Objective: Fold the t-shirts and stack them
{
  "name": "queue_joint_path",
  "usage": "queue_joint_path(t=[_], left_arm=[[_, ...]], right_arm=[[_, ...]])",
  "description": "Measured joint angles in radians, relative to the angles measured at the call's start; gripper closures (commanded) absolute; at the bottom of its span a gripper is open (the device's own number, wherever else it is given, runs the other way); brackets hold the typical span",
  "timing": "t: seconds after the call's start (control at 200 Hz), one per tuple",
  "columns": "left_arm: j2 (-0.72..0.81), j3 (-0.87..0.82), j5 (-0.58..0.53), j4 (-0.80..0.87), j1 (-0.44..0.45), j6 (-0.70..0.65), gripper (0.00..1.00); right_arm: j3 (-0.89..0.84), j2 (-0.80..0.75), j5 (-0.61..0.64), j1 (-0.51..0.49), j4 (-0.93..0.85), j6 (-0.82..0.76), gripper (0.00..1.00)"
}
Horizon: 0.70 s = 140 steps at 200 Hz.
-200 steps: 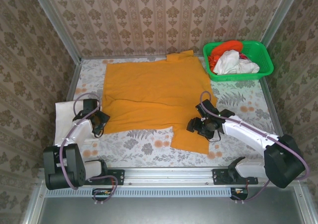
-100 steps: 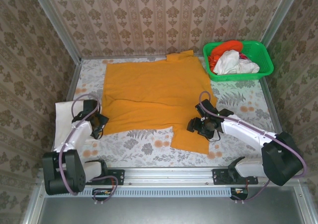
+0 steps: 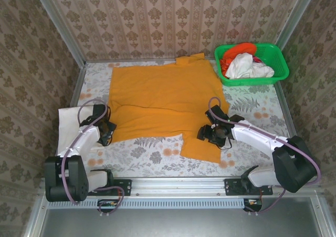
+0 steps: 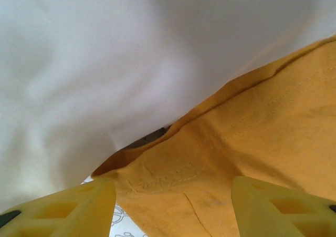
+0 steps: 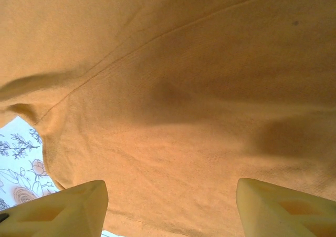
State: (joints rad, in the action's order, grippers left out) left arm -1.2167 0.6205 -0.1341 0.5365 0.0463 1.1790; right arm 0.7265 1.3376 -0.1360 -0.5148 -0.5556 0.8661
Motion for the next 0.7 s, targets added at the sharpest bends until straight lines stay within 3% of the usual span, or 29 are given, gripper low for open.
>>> queue_joint_path(t=[0.255,0.575,0.7], left_arm=[[-0.072,0.0,0.01,-0.043,0.0,0.013,0.48],[-0.096,-0.004,0.031,-0.078,0.0,0.027,1.0],[-0.055,-0.006,0.032,-0.066,0.0,0.022,1.0]], right_arm=[[-0.022,0.006,-0.002,0.0,0.019,0.001,0.34],[-0.033,0.006,-0.002,0.0,0.035,0.001,0.34],[-0.033,-0.001,0.01,0.0,0.025,0.004,0.34]])
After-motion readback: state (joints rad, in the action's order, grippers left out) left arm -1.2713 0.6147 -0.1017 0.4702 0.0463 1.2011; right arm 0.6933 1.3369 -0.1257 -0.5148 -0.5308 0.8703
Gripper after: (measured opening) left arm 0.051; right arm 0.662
